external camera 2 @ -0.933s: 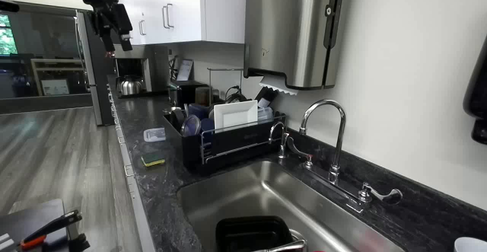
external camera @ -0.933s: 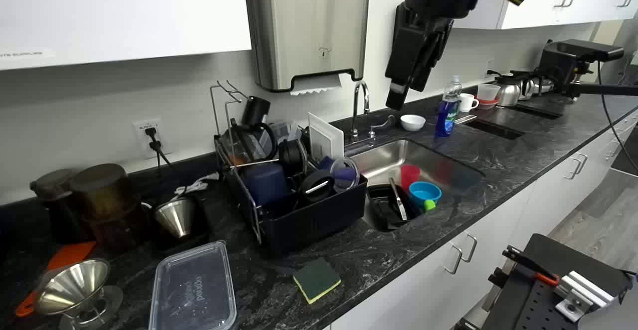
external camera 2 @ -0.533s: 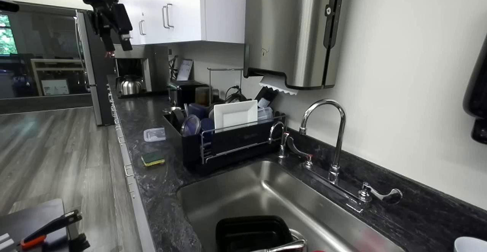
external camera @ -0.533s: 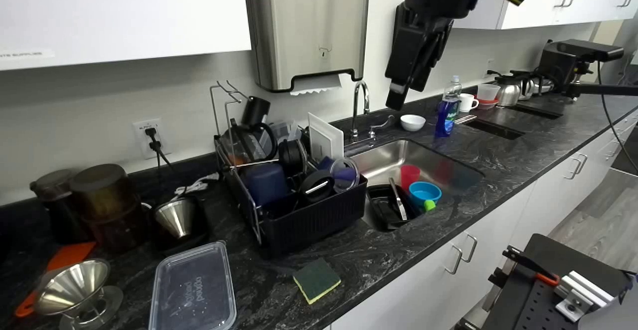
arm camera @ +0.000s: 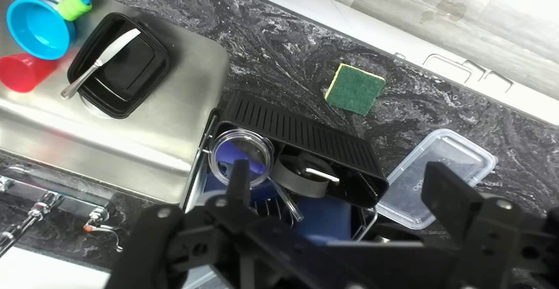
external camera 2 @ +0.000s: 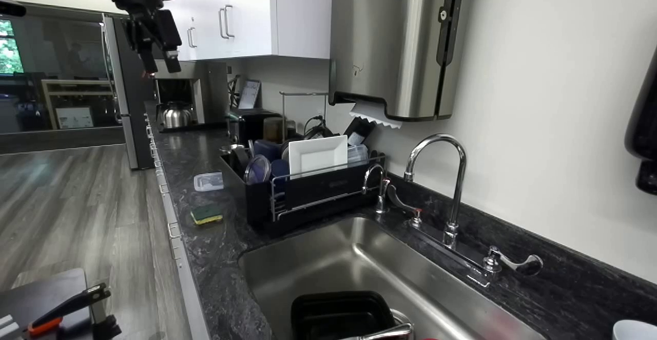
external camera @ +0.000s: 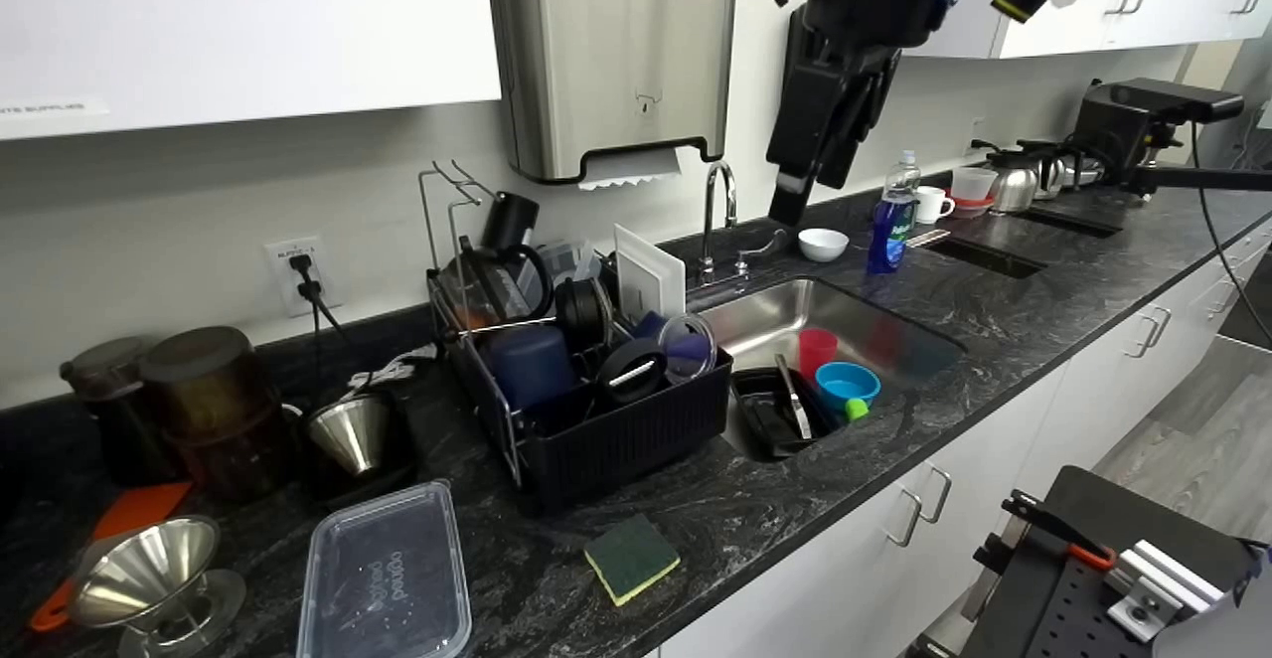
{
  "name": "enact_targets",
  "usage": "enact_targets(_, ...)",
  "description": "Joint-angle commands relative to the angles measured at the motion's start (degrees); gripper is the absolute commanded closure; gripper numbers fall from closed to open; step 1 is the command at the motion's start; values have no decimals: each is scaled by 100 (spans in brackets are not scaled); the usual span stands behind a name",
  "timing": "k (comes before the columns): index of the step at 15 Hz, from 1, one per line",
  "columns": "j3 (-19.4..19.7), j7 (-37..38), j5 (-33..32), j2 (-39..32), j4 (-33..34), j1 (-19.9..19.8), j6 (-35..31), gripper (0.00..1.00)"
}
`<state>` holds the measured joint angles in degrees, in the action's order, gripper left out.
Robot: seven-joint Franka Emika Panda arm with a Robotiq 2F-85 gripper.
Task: Put the red cup on the dish rack
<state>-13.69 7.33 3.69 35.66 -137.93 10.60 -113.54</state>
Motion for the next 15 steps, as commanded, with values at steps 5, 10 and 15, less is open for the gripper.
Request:
enact_targets(5,519,-352,-88,-321,-246,-186,-701,0)
enact_targets(10,858,-689,-183,-583,-465,-381,-1237,0)
enact_targets(15,1154,-904,-467,-976,-587,-673,-1656,0)
